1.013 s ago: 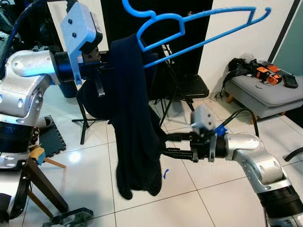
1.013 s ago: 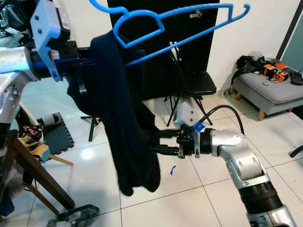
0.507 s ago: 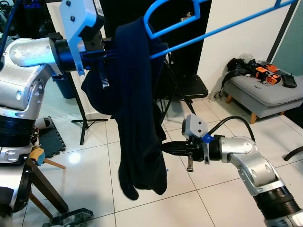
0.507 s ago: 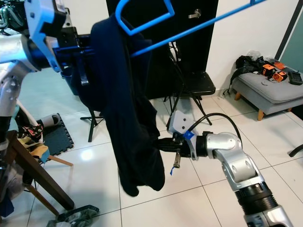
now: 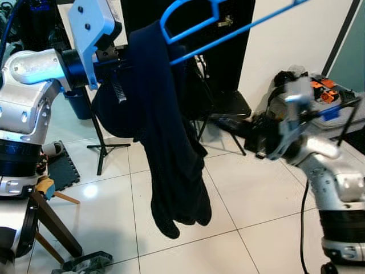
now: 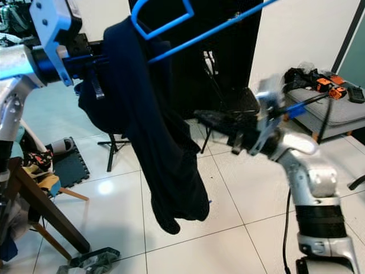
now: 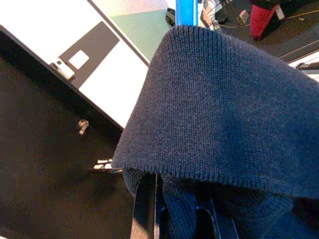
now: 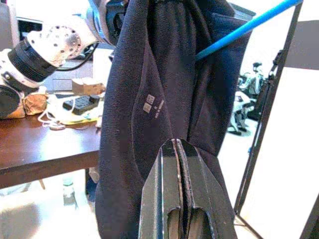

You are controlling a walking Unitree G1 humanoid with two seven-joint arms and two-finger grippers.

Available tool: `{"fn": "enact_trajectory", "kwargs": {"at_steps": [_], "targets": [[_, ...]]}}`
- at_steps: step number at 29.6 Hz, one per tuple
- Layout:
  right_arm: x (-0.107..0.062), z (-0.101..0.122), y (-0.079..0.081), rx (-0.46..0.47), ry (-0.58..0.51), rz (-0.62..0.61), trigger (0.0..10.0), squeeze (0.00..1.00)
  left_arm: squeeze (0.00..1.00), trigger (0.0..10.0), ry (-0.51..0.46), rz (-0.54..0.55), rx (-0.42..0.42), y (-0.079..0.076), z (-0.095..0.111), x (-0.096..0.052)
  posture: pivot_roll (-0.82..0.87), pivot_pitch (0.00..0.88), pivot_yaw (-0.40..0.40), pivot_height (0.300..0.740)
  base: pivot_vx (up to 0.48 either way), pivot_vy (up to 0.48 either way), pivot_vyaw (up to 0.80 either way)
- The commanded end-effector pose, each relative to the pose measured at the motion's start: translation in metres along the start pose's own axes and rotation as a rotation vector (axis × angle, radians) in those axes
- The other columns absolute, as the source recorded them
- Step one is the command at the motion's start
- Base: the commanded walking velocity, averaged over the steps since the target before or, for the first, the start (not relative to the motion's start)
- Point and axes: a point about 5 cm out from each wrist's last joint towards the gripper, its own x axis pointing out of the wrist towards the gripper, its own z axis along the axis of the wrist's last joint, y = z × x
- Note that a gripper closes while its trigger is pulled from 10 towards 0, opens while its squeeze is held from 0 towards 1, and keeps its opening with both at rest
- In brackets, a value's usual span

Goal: Hang hanger

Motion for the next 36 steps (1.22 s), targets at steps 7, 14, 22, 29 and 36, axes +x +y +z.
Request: {"fn": "enact_trajectory", "kwargs": {"at_steps": [7,14,22,29,36], "targets": [[0.001,-0.013,0.017,0.021,0.126,0.121,10.0,1.0,0.0,10.0,-0.053,0.052,0.024,0.011,0.013,-0.003,-0.09,0.0,0.041,0.74,0.0,0.0,0.0],[0.017,-0.016,0.032,0.071,0.07,0.203,10.0,1.0,0.0,10.0,-0.083,0.024,0.029,0.008,0.019,0.001,-0.08,0.0,0.042,0.74,0.0,0.0,0.0],[0.035,-0.028,0.037,0.018,0.109,0.228,10.0,1.0,0.0,10.0,-0.095,0.019,0.034,0.008,0.022,0.002,-0.08,0.0,0.045,0.74,0.0,0.0,0.0],[0.041,-0.051,0.038,-0.043,0.277,0.206,10.0,0.0,0.0,10.0,-0.12,0.013,0.037,0.008,0.028,0.004,-0.08,0.0,0.044,0.74,0.0,0.0,0.0],[0.032,-0.07,0.039,-0.074,0.439,0.207,10.0,0.0,0.0,10.0,-0.136,0.008,0.05,0.009,0.035,0.004,-0.08,0.0,0.037,0.74,0.0,0.0,0.0]]}}
